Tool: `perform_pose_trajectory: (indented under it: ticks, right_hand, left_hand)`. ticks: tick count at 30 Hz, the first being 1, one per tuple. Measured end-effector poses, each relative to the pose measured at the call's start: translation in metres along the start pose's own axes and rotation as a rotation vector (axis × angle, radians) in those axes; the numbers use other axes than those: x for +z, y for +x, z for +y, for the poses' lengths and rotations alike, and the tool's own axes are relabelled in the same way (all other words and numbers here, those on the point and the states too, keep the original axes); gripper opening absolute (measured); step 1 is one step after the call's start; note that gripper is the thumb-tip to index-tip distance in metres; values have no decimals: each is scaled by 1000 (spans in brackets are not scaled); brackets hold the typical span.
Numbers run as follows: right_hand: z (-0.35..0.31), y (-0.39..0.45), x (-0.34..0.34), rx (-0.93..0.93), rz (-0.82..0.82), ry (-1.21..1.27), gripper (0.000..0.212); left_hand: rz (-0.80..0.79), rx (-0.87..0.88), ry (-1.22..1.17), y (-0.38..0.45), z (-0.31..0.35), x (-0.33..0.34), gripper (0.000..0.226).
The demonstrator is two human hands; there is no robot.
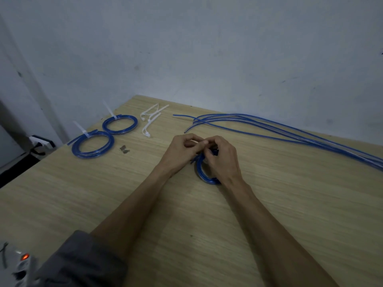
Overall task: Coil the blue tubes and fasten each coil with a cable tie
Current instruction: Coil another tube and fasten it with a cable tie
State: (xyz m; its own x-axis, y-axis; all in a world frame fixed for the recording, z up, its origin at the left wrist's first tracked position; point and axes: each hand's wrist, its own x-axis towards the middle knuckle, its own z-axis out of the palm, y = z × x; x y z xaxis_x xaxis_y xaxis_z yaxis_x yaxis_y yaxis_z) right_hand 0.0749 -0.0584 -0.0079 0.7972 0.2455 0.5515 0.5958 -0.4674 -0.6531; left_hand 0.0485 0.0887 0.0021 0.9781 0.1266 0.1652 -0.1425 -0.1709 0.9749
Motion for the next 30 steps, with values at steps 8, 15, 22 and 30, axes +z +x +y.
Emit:
perform_pose_trajectory:
  ticks: [8,15,22,30]
  right_hand:
    - [0,2,2,83,-35,-14,11]
    - [3,3,4,57,-44,-29,8]
    - [-3,1,3,92,-82,-9,10]
    - [-3,1,1,119,-138,-73,12]
  left_hand:
    - [134,254,433,2,-2,6,11]
    - [250,306,561,3,-3,10,12]
    - [423,220,401,7,9,3,11]
    - [482,148,77,12,14,-7,13]
